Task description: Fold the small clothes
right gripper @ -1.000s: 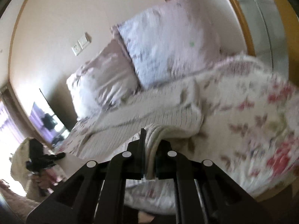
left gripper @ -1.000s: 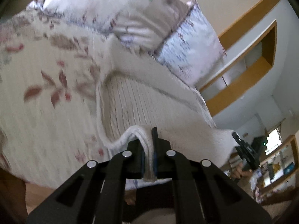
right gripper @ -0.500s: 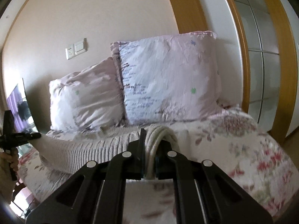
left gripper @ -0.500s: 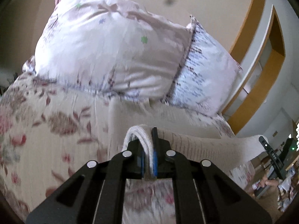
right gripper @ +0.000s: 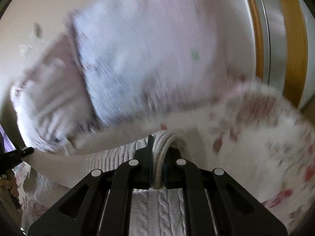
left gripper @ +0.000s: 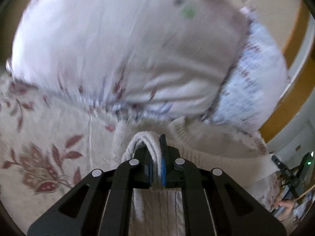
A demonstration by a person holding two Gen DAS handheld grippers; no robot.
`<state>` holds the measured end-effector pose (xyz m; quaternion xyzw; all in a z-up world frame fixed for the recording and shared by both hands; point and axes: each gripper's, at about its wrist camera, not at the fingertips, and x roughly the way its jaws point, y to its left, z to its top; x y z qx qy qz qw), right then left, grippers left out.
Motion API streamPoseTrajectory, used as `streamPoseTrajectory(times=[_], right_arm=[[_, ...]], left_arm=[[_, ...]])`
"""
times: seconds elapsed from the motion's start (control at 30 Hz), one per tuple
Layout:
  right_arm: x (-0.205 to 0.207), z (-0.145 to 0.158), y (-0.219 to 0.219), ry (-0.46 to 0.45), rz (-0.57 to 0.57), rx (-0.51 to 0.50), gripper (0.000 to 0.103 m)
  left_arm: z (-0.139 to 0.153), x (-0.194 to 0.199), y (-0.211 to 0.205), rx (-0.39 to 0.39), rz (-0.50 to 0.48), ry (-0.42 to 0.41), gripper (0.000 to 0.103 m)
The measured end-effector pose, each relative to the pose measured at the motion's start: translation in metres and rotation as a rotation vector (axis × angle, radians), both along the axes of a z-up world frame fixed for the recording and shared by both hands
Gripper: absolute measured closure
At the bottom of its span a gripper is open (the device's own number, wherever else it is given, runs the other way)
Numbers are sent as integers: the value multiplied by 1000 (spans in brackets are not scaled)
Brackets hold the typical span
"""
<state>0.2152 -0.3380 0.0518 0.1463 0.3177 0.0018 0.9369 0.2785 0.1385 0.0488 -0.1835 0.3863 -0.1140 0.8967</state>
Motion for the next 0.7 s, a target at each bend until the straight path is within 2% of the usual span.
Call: streamPoseTrajectory(times=[0.07,0.2,0.27,0.3,0.33,0.4,0.43,0.5,0.63,0.7], right_arm=[[13,-20,-3,78,-13,32,95],[28,-27,-9,108,-22,95,95],[37,-25,-13,120,-29,148,91],[44,-25,-17,129,-34,188,81],[51,-24,-19,144,-35,233,66],[63,-23,-24,157,-32,336,54],[66,-20,-24,148,-36,352,54],[69,-12,-22,115,-29,338,54],[57,-1,-21,79,-14,322,54],[43,3,-23,68,-12,275,54]], left_arm=[[-19,11,4,-31,10,56,97],[-33,18,9,-100,13,84,97],[-34,20,10,-132,13,103,96],[-35,22,11,-150,16,111,92],[-35,25,12,-175,16,120,88],[-34,30,15,-246,20,129,71],[-33,32,18,-288,28,127,67],[-29,33,22,-331,51,110,56],[-16,24,27,-301,58,66,55],[-12,16,30,-267,60,55,54]])
